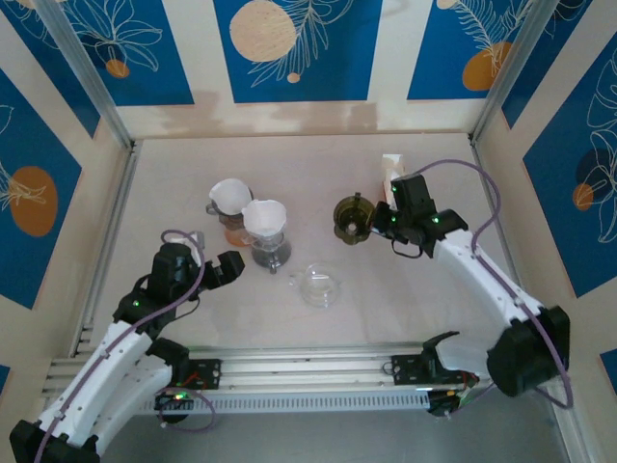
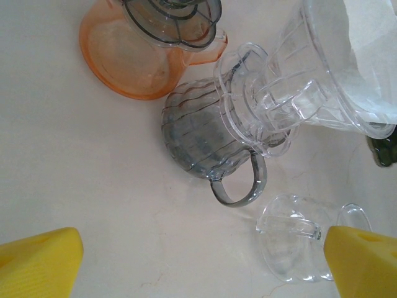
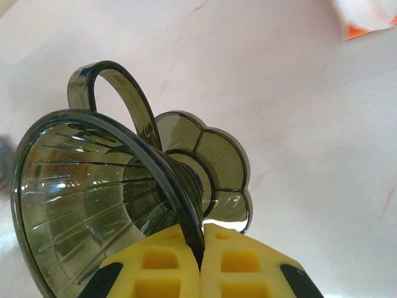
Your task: Place the coffee filter in the dripper
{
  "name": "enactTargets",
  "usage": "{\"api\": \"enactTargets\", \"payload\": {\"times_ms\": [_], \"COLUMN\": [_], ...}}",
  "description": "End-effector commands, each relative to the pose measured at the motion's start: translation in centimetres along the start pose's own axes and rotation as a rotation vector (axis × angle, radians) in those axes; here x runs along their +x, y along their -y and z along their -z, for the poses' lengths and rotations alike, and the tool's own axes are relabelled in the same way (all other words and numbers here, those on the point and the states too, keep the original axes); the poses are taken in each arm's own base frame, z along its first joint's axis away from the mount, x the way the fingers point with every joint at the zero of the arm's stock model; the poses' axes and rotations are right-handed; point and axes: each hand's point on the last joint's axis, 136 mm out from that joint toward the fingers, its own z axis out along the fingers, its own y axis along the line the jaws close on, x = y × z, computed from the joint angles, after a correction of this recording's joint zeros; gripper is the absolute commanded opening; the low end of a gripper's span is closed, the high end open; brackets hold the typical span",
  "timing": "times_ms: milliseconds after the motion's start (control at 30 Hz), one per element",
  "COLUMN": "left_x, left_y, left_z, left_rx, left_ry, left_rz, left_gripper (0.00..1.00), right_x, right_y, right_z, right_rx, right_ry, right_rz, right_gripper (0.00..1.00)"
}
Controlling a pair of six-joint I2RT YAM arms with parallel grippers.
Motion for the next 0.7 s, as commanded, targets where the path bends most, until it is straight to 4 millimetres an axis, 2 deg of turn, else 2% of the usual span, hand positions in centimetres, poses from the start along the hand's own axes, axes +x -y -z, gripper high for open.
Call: {"api": "enactTargets", "payload": {"times_ms": [0, 167, 333, 467, 667], "left_x": [-1.0, -1.0, -0.8, -0.8, -0.9], "left_y": [0.7, 0.7, 0.5, 0.4, 0.4], "left_z": [1.0, 1.0, 1.1, 1.1, 1.3], "left_rx": [0.014, 0.014, 0.01, 0.008, 0.003], "left_ry": [0.026, 0.028, 0.029, 0.028, 0.034], "left_rz": [-0.012, -0.011, -0.008, -0.009, -0.015], "left_gripper": [1.0, 1.0, 1.0, 1.0, 1.0], "right_x": [4.1, 8.3, 10.9, 11.6, 11.4], "right_y": [-2.3, -5.0, -6.2, -6.0, -5.7], "right_z": [2.4, 4.0, 3.6, 2.6, 2.0], "right_rx": [-0.089, -0.155, -0.155, -0.111, -0.076], "right_ry": [-0.145, -0.303, -0.389, -0.407, -0.4], "right_rz": [0.11, 0.224, 0.293, 0.319, 0.335], "right_gripper": [0.0, 0.0, 0.0, 0.0, 0.0]}}
